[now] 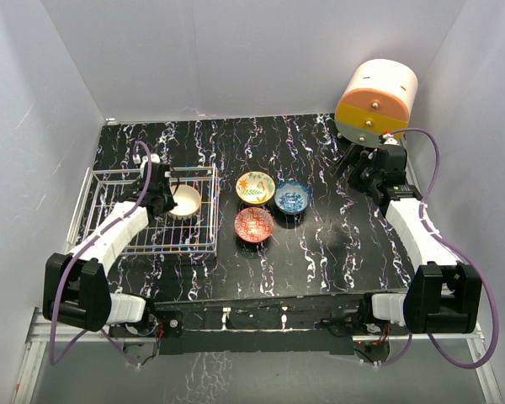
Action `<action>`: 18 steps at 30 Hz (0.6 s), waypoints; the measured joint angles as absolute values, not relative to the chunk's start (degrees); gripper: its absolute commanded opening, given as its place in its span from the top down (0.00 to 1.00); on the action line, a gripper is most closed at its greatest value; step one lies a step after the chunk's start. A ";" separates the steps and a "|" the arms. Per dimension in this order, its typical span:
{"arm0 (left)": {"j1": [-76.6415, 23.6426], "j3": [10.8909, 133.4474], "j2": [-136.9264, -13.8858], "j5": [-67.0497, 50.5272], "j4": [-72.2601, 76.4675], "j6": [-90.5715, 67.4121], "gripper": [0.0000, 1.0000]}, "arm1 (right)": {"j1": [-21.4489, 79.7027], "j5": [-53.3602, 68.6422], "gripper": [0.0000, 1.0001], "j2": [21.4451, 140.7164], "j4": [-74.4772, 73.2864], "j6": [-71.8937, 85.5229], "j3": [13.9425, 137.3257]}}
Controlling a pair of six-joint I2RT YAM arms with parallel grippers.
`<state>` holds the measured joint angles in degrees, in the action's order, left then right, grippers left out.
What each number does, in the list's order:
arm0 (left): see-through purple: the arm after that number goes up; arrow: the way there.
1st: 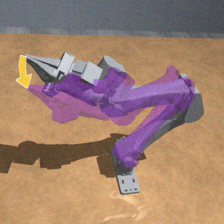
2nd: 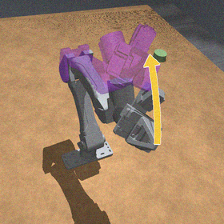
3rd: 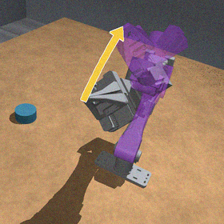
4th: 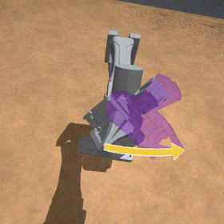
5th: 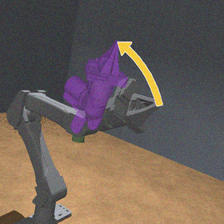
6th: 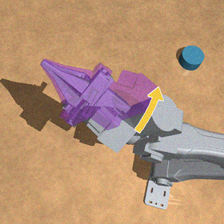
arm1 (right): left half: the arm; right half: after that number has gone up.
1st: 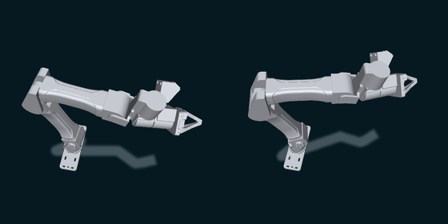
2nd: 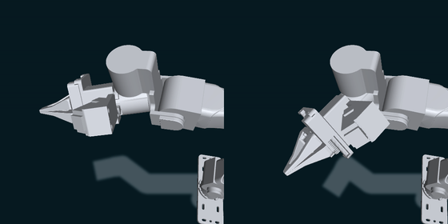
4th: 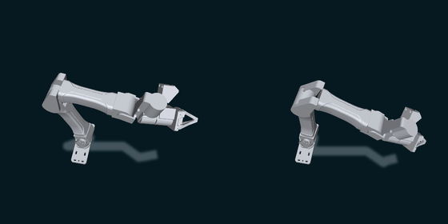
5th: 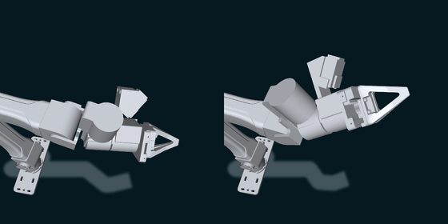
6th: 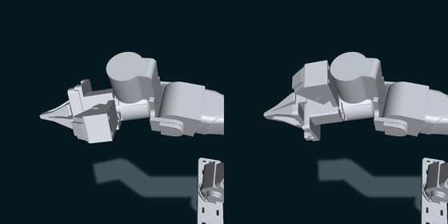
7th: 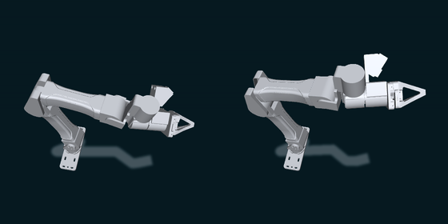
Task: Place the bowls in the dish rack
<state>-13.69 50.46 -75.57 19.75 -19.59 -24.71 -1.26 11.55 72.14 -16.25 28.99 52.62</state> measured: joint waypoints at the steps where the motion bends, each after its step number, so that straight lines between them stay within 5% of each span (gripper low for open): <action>1: -13.69 50.06 -75.57 19.90 -19.79 -24.91 0.93 | -1.26 11.57 0.04 72.14 -16.27 28.97 52.62; 12: -13.69 49.06 -75.53 22.76 -19.94 -27.38 0.37 | -1.26 11.77 0.04 72.07 -16.25 28.97 52.60; 18: -13.69 49.32 -73.78 24.25 -21.98 -27.46 0.25 | -1.26 11.77 0.04 72.05 -16.25 28.97 52.60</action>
<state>-13.69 49.32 -73.78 24.25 -21.98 -27.46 -1.26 11.77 72.05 -16.25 28.97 52.60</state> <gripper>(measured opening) 0.722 0.960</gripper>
